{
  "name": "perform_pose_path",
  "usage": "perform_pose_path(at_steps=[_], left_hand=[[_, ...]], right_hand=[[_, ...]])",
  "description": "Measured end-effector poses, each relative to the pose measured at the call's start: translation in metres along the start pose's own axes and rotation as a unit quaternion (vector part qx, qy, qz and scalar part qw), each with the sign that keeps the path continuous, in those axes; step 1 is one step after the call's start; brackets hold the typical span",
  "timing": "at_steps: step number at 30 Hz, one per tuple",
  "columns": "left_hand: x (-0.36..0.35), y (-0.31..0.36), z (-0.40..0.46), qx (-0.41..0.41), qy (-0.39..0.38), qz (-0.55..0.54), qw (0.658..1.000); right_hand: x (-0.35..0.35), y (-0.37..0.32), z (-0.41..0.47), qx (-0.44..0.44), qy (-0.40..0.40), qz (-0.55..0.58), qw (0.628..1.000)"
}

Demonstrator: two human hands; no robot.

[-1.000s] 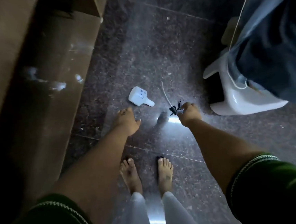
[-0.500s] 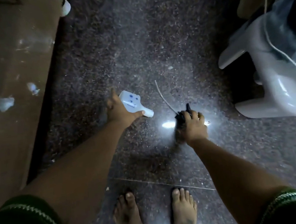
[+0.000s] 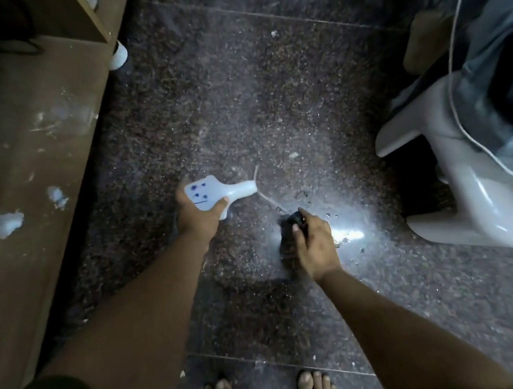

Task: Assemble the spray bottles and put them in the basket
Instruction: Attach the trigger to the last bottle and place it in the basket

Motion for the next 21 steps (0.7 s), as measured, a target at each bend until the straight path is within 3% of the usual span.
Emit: perform_pose_path(at_steps=[3, 7, 14, 21], left_hand=[[0.008, 0.002, 0.010, 0.012, 0.015, -0.050, 0.999], [0.017, -0.004, 0.017, 0.011, 0.030, -0.074, 0.997], [0.025, -0.022, 0.009, -0.022, 0.051, -0.075, 0.996], [0.029, -0.031, 0.002, -0.021, 0.073, -0.113, 0.991]], right_hand=[[0.012, -0.031, 0.004, -0.113, 0.054, 0.263, 0.956], [0.022, -0.050, 0.001, -0.244, 0.085, 0.544, 0.798], [0.009, -0.040, -0.022, -0.394, 0.049, 0.655, 0.643], [0.000, -0.019, -0.037, -0.420, 0.042, 0.691, 0.587]])
Point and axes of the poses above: each hand's wrist, its own z-axis towards the middle knuckle, its own x-axis out of the back of the hand, y = z × x, the point moved 3 cm from there along z, towards the middle knuckle, and after that the axes turned 8 degrees about z, right-handed, at the moved point
